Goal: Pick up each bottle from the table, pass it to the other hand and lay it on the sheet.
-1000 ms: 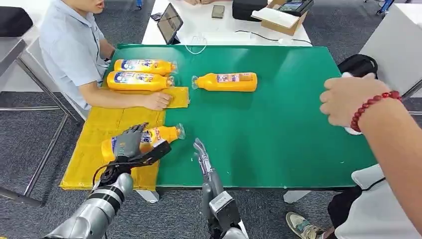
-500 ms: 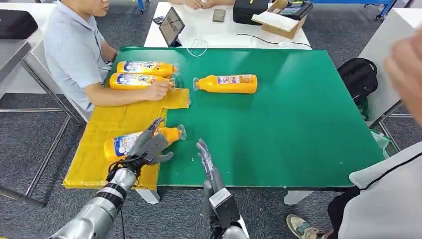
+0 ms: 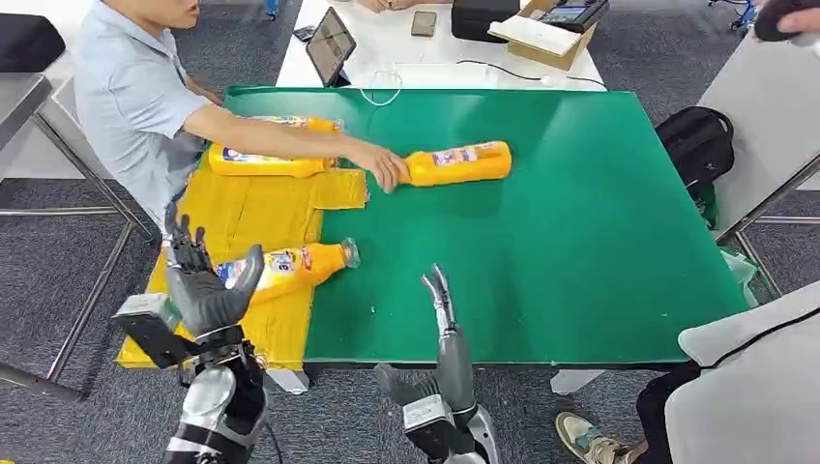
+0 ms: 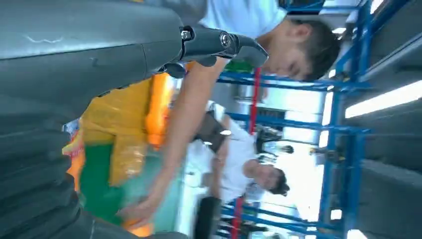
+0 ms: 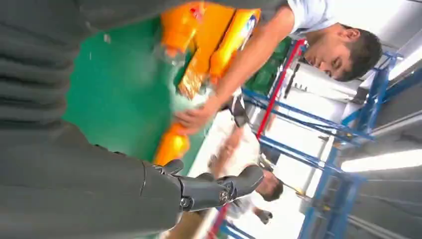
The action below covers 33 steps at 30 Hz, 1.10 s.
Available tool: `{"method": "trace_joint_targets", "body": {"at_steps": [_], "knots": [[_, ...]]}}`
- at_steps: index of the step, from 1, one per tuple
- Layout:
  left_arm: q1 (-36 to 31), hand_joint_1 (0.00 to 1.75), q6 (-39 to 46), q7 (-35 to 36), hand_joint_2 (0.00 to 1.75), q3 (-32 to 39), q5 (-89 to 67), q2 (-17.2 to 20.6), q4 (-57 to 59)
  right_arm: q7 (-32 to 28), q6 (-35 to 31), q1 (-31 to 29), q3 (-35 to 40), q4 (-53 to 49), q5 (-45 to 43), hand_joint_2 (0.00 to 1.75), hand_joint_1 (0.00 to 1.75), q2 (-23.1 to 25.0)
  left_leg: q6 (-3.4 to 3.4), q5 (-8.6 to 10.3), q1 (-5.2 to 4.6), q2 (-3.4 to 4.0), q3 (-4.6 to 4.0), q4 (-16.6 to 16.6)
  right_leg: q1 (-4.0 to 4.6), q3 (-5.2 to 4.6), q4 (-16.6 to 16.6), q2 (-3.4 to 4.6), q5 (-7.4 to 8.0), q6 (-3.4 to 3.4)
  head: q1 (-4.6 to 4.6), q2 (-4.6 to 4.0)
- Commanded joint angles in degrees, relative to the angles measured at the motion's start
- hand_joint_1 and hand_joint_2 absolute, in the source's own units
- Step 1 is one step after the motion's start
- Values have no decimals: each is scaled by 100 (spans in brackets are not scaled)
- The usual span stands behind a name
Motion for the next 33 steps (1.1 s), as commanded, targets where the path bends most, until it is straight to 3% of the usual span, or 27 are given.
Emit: {"method": "trace_joint_targets", "body": {"at_steps": [1, 5, 9, 16, 20, 25, 33], "knots": [[917, 0, 384, -133, 175, 14, -157, 98, -1918, 1027, -120, -905, -1876, 2116, 2930, 175, 0, -773, -3, -2, 5, 21, 16, -6, 6, 13, -13, 16, 6, -6, -4, 0], [987, 0, 668, -133, 175, -356, -552, 306, -1891, 1312, -120, -1515, -2680, 2749, 3857, 175, 0, -1026, -1, 0, 2, -2, 6, 3, 3, 14, -8, 0, 4, -6, 0, 0], [801, 0, 931, -133, 175, -565, -1011, 342, -1468, 1529, -120, -2043, -2721, 3419, 4536, 175, 0, -1158, -1, 5, -14, 1, 9, -1, -13, 13, -6, 4, 9, -4, 0, 0], [602, 0, 931, -133, 175, -590, -1298, 225, -864, 1870, -59, -2679, -2268, 4634, 4658, 175, 0, -1195, -5, 3, -6, 4, 18, 0, -4, 20, -10, 3, 10, -5, 0, 0], [576, 0, 931, -133, 175, -572, -1336, 190, -779, 1941, 17, -2706, -2196, 4680, 4625, 175, 0, -1181, -2, 4, -8, 3, 17, -2, -7, 18, -10, 4, 11, -1, -2, 0], [243, 0, 931, -58, 175, -742, -1285, 199, -366, 2135, 350, -3234, -2003, 5522, 4582, 175, 0, -854, -4, 2, -4, 12, 12, 3, -4, 13, -4, 11, 12, -4, 0, 0], [213, 0, 931, -31, 175, -791, -1273, 219, -358, 2118, 423, -3314, -2002, 5592, 4540, 175, 0, -799, 0, 4, -8, -1, 4, 3, -8, 7, -2, -1, 8, 2, -2, 0]]}}
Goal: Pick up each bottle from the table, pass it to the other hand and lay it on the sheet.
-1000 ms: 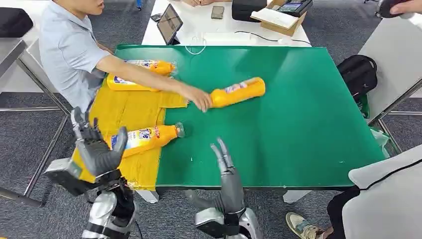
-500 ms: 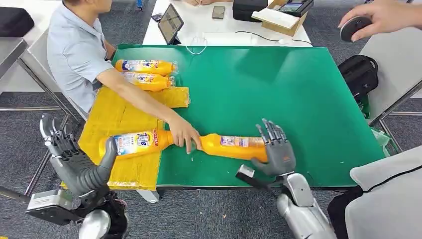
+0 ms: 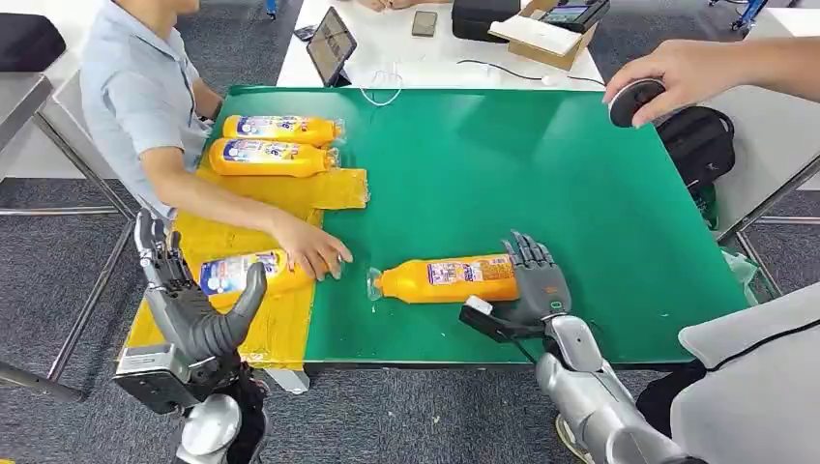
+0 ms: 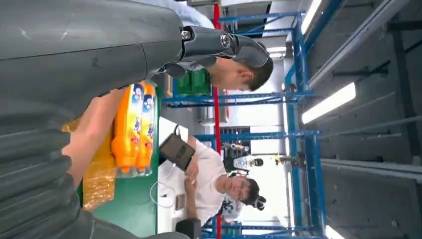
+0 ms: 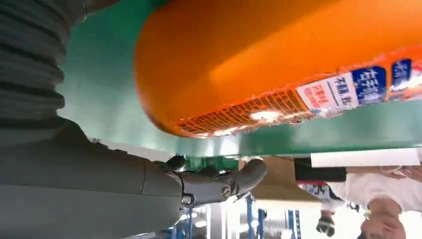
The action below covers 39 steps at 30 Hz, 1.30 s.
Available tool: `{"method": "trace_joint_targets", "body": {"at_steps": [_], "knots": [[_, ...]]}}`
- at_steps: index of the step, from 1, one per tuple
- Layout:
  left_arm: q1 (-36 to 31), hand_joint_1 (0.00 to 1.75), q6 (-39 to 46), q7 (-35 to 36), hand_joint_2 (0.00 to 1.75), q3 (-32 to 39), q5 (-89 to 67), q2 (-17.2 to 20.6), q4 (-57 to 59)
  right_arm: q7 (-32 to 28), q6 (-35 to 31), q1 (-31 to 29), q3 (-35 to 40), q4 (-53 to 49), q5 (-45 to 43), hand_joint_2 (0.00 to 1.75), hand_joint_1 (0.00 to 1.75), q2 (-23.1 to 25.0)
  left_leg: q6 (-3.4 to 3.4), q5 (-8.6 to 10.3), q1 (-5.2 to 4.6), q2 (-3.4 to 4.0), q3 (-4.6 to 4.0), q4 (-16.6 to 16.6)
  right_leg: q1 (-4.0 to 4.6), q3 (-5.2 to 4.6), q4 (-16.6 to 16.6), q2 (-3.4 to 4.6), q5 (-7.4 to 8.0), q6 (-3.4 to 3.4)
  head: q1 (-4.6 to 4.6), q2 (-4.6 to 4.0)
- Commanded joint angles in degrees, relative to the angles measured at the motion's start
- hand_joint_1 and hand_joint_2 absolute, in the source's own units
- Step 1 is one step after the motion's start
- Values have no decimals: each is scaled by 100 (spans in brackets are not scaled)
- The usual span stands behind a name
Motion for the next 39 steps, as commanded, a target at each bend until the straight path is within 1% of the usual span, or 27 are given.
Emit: {"method": "trace_joint_targets", "body": {"at_steps": [1, 6, 9, 13, 15, 16, 17, 20, 21, 24, 27, 30, 33, 34, 35, 36, 37, 38, 39], "knots": [[-270, 0, 2, 36, 175, -148, 28, 109, 492, 29, 47, -451, 160, 840, -20, 175, 0, 145, -11, -3, 7, 4, 12, -1, 8, 12, -3, 0, -2, -16, 0, 0], [-286, 0, 2, 36, 175, -170, 27, 122, 490, 30, 67, -469, 190, 872, 7, 175, 0, 139, -7, -2, 4, 3, 7, -1, 5, 7, -2, 0, -1, -10, 0, 0], [-434, 0, -41, 127, 175, -321, 84, 144, 555, 15, 185, -619, 291, 978, 50, 175, 0, 265, -7, 0, 3, 4, 2, 1, 4, 2, 0, 2, 1, -9, 0, 0], [-561, 0, -47, 165, 175, -472, 94, 188, 651, -23, 190, -724, 566, 1048, 248, 175, 0, 456, -13, -3, 9, 17, 6, 4, 11, 4, 0, 12, 3, -18, 2, 0], [-578, 0, -65, 179, 175, -528, 91, 194, 670, -2, 179, -749, 686, 1038, 348, 175, 0, 509, -9, 0, 4, 12, 4, 0, 5, 1, 1, 5, 2, -12, 0, 0], [-584, 0, -75, 184, 175, -578, 84, 207, 643, 58, 234, -775, 790, 1038, 440, 175, 0, 527, -14, -4, 10, 22, 10, 2, 11, 5, 1, 12, 1, -19, 2, 0], [-585, 0, -81, 190, 175, -603, 86, 212, 625, 101, 249, -788, 860, 1033, 508, 175, 0, 526, -11, -1, 5, 11, 8, -1, 6, 4, 2, 3, -1, -14, 0, 0], [-530, 0, -142, 256, 175, -701, 129, 282, 485, 214, 711, -840, 1045, 1029, 511, 175, 0, 519, -8, -1, 4, 9, 5, 0, 5, 2, 3, 5, -1, -9, 0, 0], [-495, 0, -161, 283, 175, -716, 139, 311, 432, 205, 927, -852, 1062, 1032, 463, 175, 0, 510, -12, -7, 9, 17, 12, 3, 11, 8, 2, 10, -3, -16, 0, 0], [-491, 0, -331, 418, 175, -748, 164, 377, 425, 124, 1366, -862, 1130, 1026, 356, 175, 0, 448, -10, -2, 7, 8, 11, 1, 8, 10, 0, 0, -2, -13, 0, 0], [-441, 0, -464, 483, 175, -741, 212, 385, 387, 104, 1379, -813, 1141, 987, 225, 175, 0, 433, -10, 0, 9, 4, 11, -1, 10, 12, -3, -2, 0, -14, 2, 0], [-474, 0, -595, 595, 175, -755, 242, 392, 469, 216, 1677, -820, 1103, 1093, 85, 175, 0, 423, -10, 1, 6, 2, 13, -2, 7, 12, -3, -5, 0, -13, 2, 0], [-475, 0, -595, 596, 175, -751, 242, 392, 473, 212, 1672, -811, 1105, 1089, 82, 175, 0, 416, -11, 0, 8, 2, 17, -3, 9, 15, -5, -5, -1, -14, 2, 0], [-483, 0, -622, 630, 175, -739, 262, 388, 480, 299, 1876, -842, 1102, 1163, 50, 175, 0, 411, -8, 0, 6, 0, 20, -3, 6, 17, -4, -7, -2, -10, 2, 0], [-494, 0, -638, 650, 175, -729, 267, 387, 491, 440, 2042, -871, 1160, 1205, 103, 175, 3, 396, -13, -2, 12, 1, 23, -1, 13, 22, -5, -9, -3, -17, 0, 0], [-514, 0, -695, 738, 175, -723, 233, 400, 553, 721, 2574, -915, 1243, 1270, 102, 175, 12, 353, -10, 1, 7, 1, 22, -3, 8, 19, -4, -8, -2, -12, 0, 0], [-512, 0, -695, 744, 175, -700, 224, 384, 583, 838, 2863, -934, 1252, 1292, 53, 175, 126, 320, -7, 2, 5, 1, 19, -3, 6, 16, -4, -6, 0, -9, 0, 0], [-513, 0, -690, 739, 175, -690, 218, 379, 605, 920, 2977, -962, 1326, 1327, 101, 175, 140, 288, -11, 1, 11, 0, 24, -3, 11, 23, -8, -9, 0, -15, 2, 0], [-503, 0, -681, 727, 175, -679, 205, 379, 603, 1023, 3045, -977, 1355, 1355, 115, 175, 164, 259, -14, 0, 14, 1, 27, -2, 15, 29, -9, -10, 0, -20, 0, 0]]}}
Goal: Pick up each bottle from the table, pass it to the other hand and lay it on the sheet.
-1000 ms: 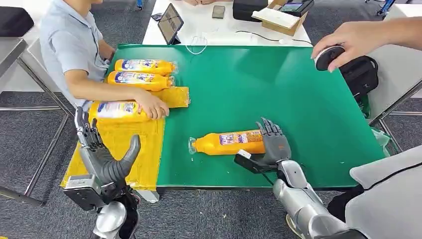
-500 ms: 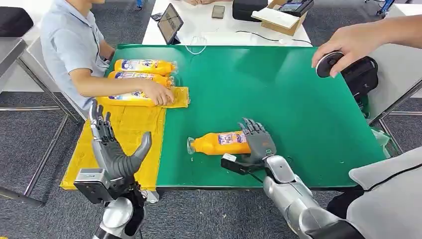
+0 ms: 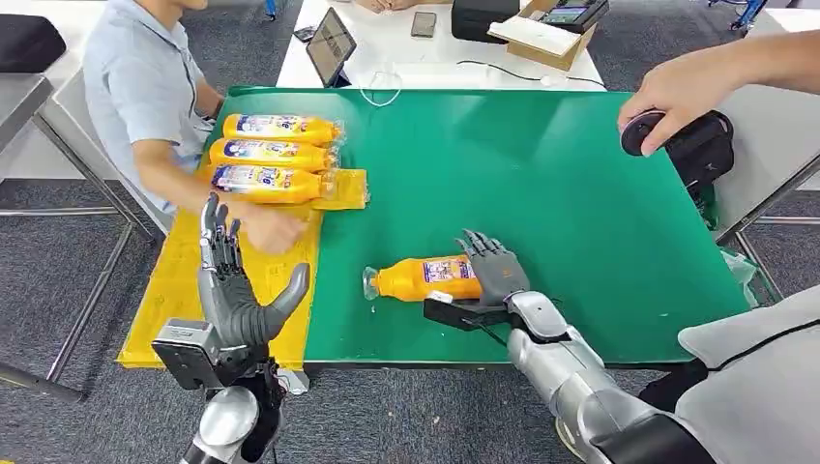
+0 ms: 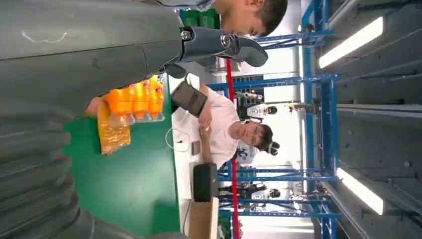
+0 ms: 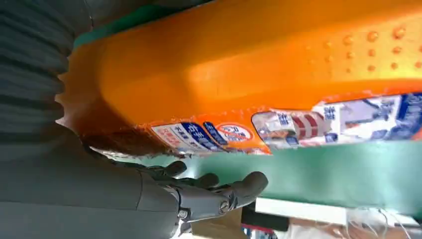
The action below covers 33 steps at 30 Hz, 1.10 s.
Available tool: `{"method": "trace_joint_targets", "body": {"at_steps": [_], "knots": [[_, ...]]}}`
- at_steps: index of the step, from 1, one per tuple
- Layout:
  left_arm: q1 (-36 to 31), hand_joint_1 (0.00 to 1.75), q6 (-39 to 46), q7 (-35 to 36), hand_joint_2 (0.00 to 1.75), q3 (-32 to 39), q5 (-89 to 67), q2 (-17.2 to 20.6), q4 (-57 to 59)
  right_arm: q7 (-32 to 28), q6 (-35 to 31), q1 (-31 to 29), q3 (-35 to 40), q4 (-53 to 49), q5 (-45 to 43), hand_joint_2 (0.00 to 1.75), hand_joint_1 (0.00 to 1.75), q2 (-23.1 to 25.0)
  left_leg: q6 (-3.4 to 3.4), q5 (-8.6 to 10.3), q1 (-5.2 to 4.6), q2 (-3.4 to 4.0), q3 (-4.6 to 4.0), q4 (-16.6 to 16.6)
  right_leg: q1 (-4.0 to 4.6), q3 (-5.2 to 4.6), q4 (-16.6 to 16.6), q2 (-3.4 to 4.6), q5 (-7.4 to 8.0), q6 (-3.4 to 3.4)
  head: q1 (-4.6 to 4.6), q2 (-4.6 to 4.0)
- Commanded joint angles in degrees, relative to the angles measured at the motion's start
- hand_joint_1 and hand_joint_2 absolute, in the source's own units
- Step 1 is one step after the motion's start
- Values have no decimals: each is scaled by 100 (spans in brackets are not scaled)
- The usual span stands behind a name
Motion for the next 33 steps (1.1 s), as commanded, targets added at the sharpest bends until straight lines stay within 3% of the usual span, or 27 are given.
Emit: {"method": "trace_joint_targets", "body": {"at_steps": [1, 5, 6, 12, 19, 23, 24, 26, 27, 28, 29, 30, 31, 32, 33], "knots": [[-163, 0, -63, 129, 175, -87, -35, 182, 302, 856, 1383, -217, 453, 738, 6, 175, 168, -197, -9, 2, 7, -1, 19, -5, 9, 22, -10, -6, 1, -13, -2, 0], [-14, 0, -284, 285, 175, -124, -61, 242, 223, 1176, 1590, -115, 504, 708, 23, 175, 171, -253, -11, 8, 11, -3, 40, -7, 12, 38, -19, -8, 6, -15, 0, 0], [54, 0, -360, 340, 175, -145, -59, 259, 188, 1184, 1562, -46, 484, 688, -9, 175, 169, -272, -9, 5, 8, -16, 48, -3, 9, -4, -14, -11, -3, -15, 0, 0], [88, 0, -670, 598, 175, -77, -11, 260, 319, 748, 1411, 179, -42, 589, -663, 175, 175, -347, -6, 4, 10, -33, 65, -13, 11, 23, -29, -18, -5, -13, 0, 0], [88, 0, -685, 611, 175, -73, -15, 254, 314, 701, 1425, 176, -78, 578, -717, 175, 173, -332, -8, 3, 11, -33, 79, -13, 12, 91, -30, -24, -4, -15, -2, 0], [129, 0, -724, 674, 175, 30, -29, 195, 492, -349, 1629, 511, -1180, 266, -2178, 175, 175, -100, -16, 16, 22, -37, 69, -16, 24, 65, -43, -33, 9, -27, -2, 0], [199, 0, -701, 692, 175, 89, -10, 164, 491, -692, 1547, 619, -1421, 63, -2547, 175, 175, 17, -3, 2, 11, -25, 100, -16, 12, 60, -34, -16, -1, -15, 0, 0], [549, 0, -558, 736, 175, 258, -27, 52, 298, -1181, 994, 1014, -1535, -766, -2910, 175, 175, 263, -9, 7, 18, -25, 91, -19, 20, 52, -41, -19, 6, -23, 0, 0], [821, 0, -521, 820, 175, 308, -22, 3, 188, -1481, 664, 1512, -1582, -1855, -3297, 175, 175, 515, -4, -6, 14, -2, 115, -19, 16, 68, -39, 7, 1, -16, 2, 0], [913, 0, -504, 807, 175, 285, -34, 16, 178, -1139, 665, 1808, -1332, -2514, -3366, 175, 175, 536, -7, -8, 17, 20, 114, -24, 19, 62, -44, 24, 6, -21, 5, 0], [985, 0, -593, 979, 175, 246, 133, 33, 235, -1635, 292, 2203, -1254, -3362, -3781, 175, 175, 651, -14, -8, 23, 38, 104, -31, 26, 60, -51, 39, 15, -28, 2, 0], [1087, 0, -726, 935, 175, 156, 388, 81, 344, -1559, 68, 2674, -907, -4276, -3959, 175, 175, 690, -8, -23, 14, 46, 118, -22, 18, 115, -34, 52, 4, -19, 2, 0], [1143, 0, -981, 969, 175, -21, 572, 197, 421, -1913, -269, 3043, -707, -4968, -4247, 175, 175, 778, -17, -24, 20, 59, 111, -27, 25, 107, -36, 60, 4, -29, 2, 0], [1215, 0, -966, 863, 175, -89, 616, 232, 466, -1730, -448, 3284, -406, -5381, -4250, 175, 175, 730, -12, -23, 14, 37, 115, -18, 20, 110, -25, 46, -7, -22, 0, 0], [1195, 0, -1272, 943, 175, -364, 741, 496, 553, -1913, -615, 3539, -84, -5842, -4476, 175, 175, 681, -18, -27, 18, 31, 102, -13, 24, 99, -19, 39, -11, -28, 0, 0]]}}
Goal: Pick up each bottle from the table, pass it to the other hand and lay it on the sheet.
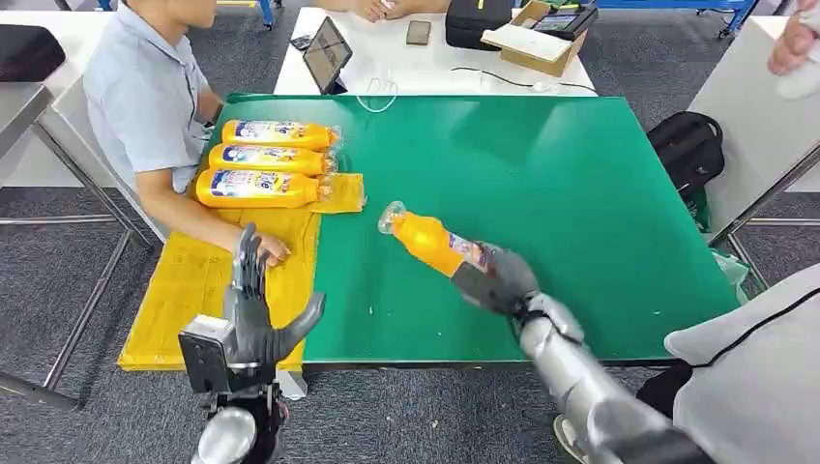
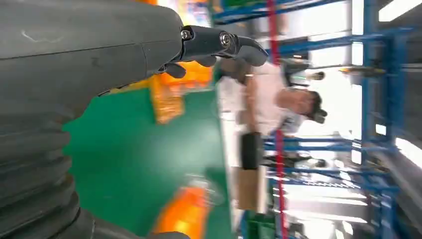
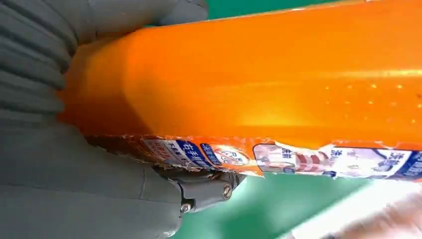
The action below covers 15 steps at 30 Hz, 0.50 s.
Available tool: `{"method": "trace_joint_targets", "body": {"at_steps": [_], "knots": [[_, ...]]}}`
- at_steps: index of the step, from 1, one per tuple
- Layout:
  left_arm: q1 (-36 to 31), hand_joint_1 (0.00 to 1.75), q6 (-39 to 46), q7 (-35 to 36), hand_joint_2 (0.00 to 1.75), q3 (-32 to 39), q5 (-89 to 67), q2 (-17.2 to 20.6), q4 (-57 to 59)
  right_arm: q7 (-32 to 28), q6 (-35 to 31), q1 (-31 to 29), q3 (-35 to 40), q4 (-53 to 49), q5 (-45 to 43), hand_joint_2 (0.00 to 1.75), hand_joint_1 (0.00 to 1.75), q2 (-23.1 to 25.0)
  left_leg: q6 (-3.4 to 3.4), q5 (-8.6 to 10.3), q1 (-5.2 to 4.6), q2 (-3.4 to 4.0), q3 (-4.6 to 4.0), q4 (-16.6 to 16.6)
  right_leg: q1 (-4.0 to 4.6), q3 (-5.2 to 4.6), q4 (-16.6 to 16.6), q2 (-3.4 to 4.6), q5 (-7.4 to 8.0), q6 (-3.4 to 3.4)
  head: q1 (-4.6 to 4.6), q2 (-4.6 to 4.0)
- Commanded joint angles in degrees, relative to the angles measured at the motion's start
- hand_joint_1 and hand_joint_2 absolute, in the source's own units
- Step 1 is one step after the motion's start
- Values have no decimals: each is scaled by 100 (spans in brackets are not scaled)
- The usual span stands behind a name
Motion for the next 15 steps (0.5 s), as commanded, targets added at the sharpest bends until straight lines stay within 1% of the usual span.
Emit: {"method": "trace_joint_targets", "body": {"at_steps": [1, 3, 6, 9, 15], "knots": [[574, 0, -764, 66, 175, -531, 754, 506, 507, -583, -1368, 2777, 1036, -4983, -1244, 175, 175, 523, -17, -7, 17, -13, -19, -6, 17, -12, -4, -17, -13, -21, 0, 0], [571, 0, -1078, 58, 175, -705, 853, 652, 526, -642, -1448, 2826, 1177, -5113, -1419, 175, 175, 469, -21, -5, 14, -40, -57, -2, 13, -49, 10, -41, -21, -22, -2, 0], [569, 0, -1219, 58, 175, -802, 853, 719, 473, -737, -1502, 2726, 1209, -5020, -1450, 175, 175, 418, -14, -5, 17, -28, -89, -3, 15, -77, 9, -34, -18, -20, -2, 0], [509, 0, -1338, 88, 175, -832, 936, 686, 469, -749, -1501, 2635, 1307, -4884, -1394, 175, 175, 415, -11, 1, 14, -26, -108, -2, 10, -98, 10, -37, -14, -18, 0, 0], [509, 0, -1338, 88, 175, -832, 936, 686, 469, -749, -1501, 2635, 1307, -4884, -1394, 175, 175, 415, -17, 0, 12, -27, -106, -3, 10, -94, 5, -39, -14, -28, 0, 0]]}}
